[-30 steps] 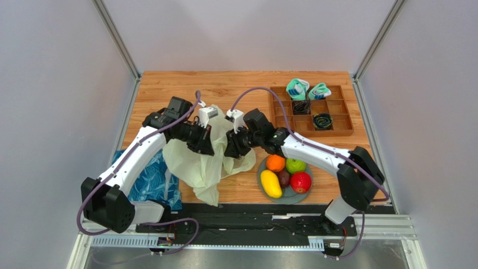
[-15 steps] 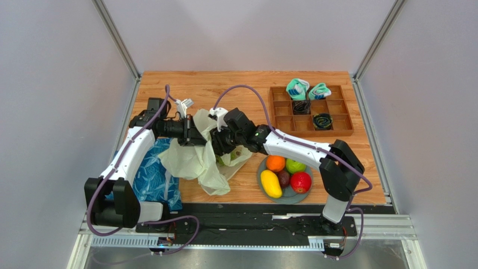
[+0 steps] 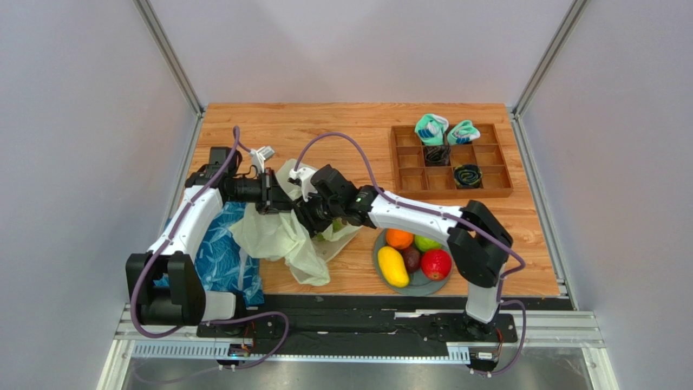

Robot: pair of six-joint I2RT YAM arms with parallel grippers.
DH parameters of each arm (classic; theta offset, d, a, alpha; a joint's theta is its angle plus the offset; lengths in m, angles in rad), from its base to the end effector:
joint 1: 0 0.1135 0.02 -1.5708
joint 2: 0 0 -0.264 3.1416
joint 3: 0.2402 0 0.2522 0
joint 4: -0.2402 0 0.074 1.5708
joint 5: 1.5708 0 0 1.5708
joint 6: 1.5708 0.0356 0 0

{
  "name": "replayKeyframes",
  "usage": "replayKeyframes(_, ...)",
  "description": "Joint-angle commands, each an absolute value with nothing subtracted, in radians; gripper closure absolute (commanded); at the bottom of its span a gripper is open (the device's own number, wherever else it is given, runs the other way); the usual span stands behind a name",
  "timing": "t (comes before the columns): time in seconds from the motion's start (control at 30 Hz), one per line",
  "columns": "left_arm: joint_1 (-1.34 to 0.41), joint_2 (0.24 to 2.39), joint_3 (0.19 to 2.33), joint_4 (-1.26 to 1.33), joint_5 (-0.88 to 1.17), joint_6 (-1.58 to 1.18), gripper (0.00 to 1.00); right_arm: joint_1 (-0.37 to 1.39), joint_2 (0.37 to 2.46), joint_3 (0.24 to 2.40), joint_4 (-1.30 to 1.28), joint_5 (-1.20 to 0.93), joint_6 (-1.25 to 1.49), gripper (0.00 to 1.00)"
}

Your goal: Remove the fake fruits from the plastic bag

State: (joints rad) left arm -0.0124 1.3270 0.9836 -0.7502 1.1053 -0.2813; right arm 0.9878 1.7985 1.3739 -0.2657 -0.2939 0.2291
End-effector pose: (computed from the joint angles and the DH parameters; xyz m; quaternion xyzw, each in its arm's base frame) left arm 0.2480 -0.0349 0.2638 0.0121 0.8362 -0.5340 0.1244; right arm 0.2176 0.3487 0.2556 -0.3894 0.8082 0.3497 0.2702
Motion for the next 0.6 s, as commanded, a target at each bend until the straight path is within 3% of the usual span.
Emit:
replayKeyframes(0.0,-0.006,1.315,0.996,-0.802,1.183,-0.219,1.00,0.950,1.904,1.468,-0.262,-0.141,0.331,0.45)
replayKeyframes(0.1,-0.006,1.293,0.953,-0.807,1.258,-0.218,1.00,0.956,1.943,1.532,-0.264,-0.049,0.350,0.26)
replayKeyframes(0.37,-0.006,1.218,0.821,-0.810,1.295,-0.215,1.00,0.994,2.038,1.649,-0.285,0.041,0.281,0.00)
replayKeyframes(0.57,-0.006,1.197,0.798,-0.808,1.324,-0.225,1.00,1.020,2.147,1.736,-0.291,0.219,0.261,0.00)
